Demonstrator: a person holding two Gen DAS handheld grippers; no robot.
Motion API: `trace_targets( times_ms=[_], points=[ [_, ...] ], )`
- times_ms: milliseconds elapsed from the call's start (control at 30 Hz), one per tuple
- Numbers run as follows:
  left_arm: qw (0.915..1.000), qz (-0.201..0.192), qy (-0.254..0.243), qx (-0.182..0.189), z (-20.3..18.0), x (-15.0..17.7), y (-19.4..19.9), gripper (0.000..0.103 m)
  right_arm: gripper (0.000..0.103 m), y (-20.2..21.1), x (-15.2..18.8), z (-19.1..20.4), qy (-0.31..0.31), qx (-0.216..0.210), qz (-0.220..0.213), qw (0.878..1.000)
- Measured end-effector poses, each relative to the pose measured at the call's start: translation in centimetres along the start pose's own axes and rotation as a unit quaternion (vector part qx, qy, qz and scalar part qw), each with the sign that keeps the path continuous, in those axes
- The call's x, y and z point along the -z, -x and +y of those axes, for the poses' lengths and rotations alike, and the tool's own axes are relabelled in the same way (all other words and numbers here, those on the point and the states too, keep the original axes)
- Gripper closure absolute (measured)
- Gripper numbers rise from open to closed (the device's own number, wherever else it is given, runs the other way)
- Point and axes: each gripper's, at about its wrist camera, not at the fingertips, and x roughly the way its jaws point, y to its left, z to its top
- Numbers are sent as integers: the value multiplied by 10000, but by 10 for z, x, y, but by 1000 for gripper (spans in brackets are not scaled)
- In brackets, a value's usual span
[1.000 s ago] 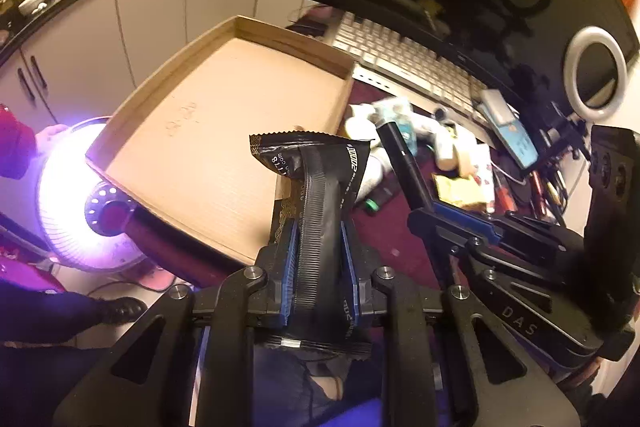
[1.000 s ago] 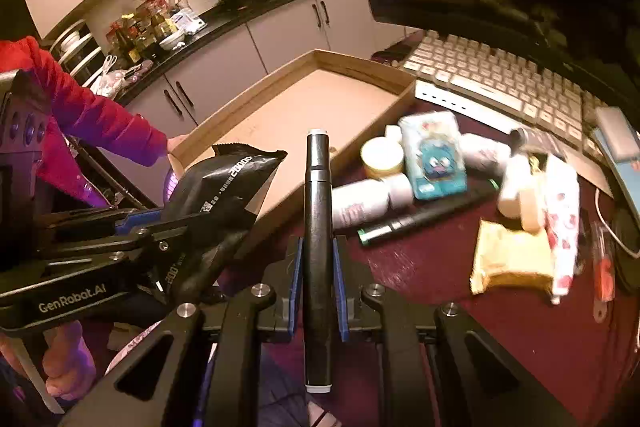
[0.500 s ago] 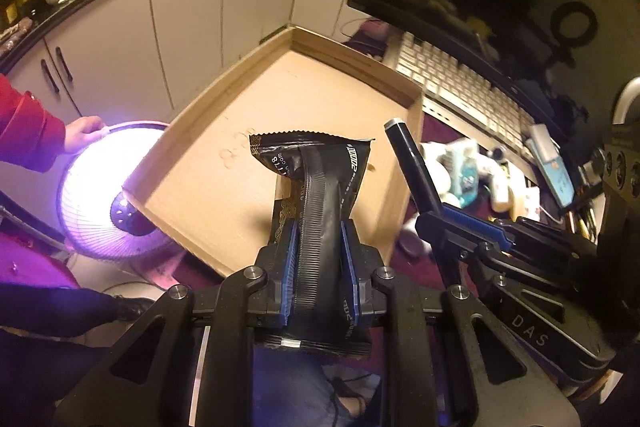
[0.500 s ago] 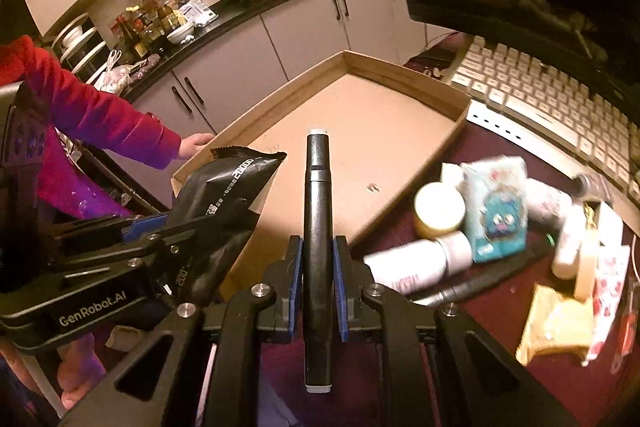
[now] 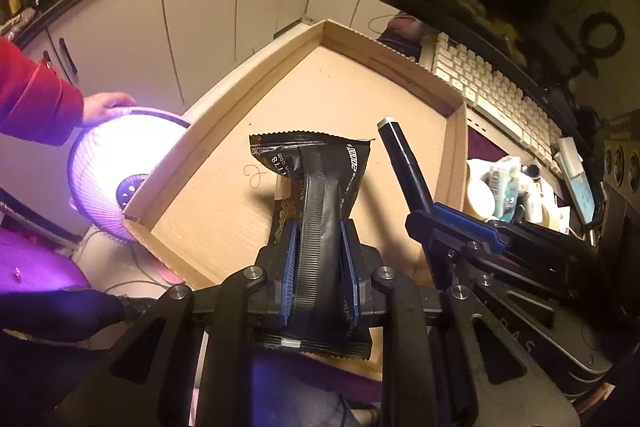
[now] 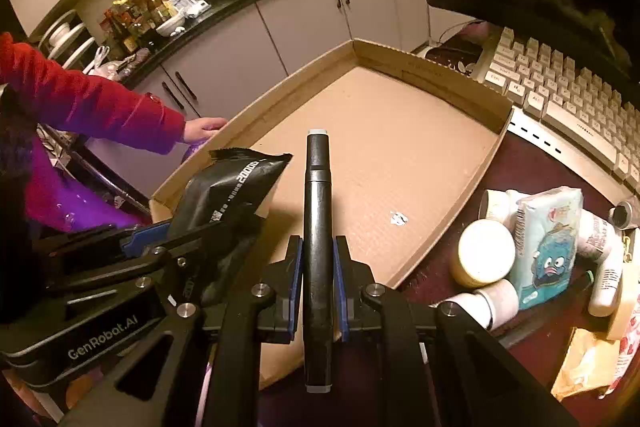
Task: Organize objects
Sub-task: 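Carry the packet and the pen over the cardboard tray with both tools, then open both tools to drop the packet and pen into the tray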
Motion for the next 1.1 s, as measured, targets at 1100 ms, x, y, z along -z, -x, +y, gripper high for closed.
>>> trace_targets(
  times_ms=[1100],
  points=[
    [9976, -279, 234, 592, 16, -1, 9, 59, 88, -26, 3, 13, 121, 96, 122, 9998]
  ],
)
